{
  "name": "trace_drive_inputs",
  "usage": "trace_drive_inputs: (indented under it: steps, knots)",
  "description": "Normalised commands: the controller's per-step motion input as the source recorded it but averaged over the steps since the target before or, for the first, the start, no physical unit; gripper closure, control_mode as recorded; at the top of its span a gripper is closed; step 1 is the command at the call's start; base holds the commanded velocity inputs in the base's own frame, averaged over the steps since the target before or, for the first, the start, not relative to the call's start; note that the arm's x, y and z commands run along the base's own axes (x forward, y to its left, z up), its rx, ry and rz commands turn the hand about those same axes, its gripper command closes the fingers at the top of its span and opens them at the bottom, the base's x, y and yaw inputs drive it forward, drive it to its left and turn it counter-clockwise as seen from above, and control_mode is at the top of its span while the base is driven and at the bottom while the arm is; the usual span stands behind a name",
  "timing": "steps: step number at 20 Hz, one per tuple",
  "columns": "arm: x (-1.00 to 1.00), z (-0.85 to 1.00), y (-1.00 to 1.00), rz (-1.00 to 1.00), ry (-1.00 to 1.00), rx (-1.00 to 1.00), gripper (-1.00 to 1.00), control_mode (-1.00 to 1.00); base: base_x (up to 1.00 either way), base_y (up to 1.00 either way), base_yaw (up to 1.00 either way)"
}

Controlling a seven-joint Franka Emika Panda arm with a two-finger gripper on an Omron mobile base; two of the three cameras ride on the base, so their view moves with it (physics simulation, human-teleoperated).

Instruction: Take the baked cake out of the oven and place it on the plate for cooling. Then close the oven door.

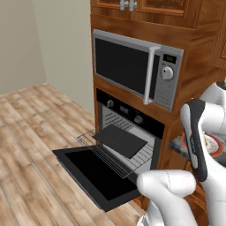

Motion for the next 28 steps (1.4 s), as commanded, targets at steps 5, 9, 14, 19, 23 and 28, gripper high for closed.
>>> trace_drive_inputs:
  steps: [5, 9, 14, 19, 23, 28]
  knots:
    - [0.0, 0.05, 0.97, -0.15, 0.06, 0.0, -1.0, -1.0, 0.0, 0.0, 0.0]
    - [0.02, 0.0, 0.99, -0.17, 0.05, 0.0, -1.0, -1.0, 0.0, 0.0, 0.0]
    - [0.11, -0.18, 0.93, -0.19, 0.0, 0.0, -1.0, -1.0, 0.0, 0.0, 0.0]
    - [0.25, -0.38, 0.72, -0.21, 0.01, 0.0, -1.0, -1.0, 0.0, 0.0, 0.0]
    - [0.33, -0.51, 0.58, -0.23, 0.02, 0.0, -1.0, -1.0, 0.0, 0.0, 0.0]
    - [0.43, -0.55, 0.47, -0.24, 0.04, 0.0, -1.0, -1.0, 0.0, 0.0, 0.0]
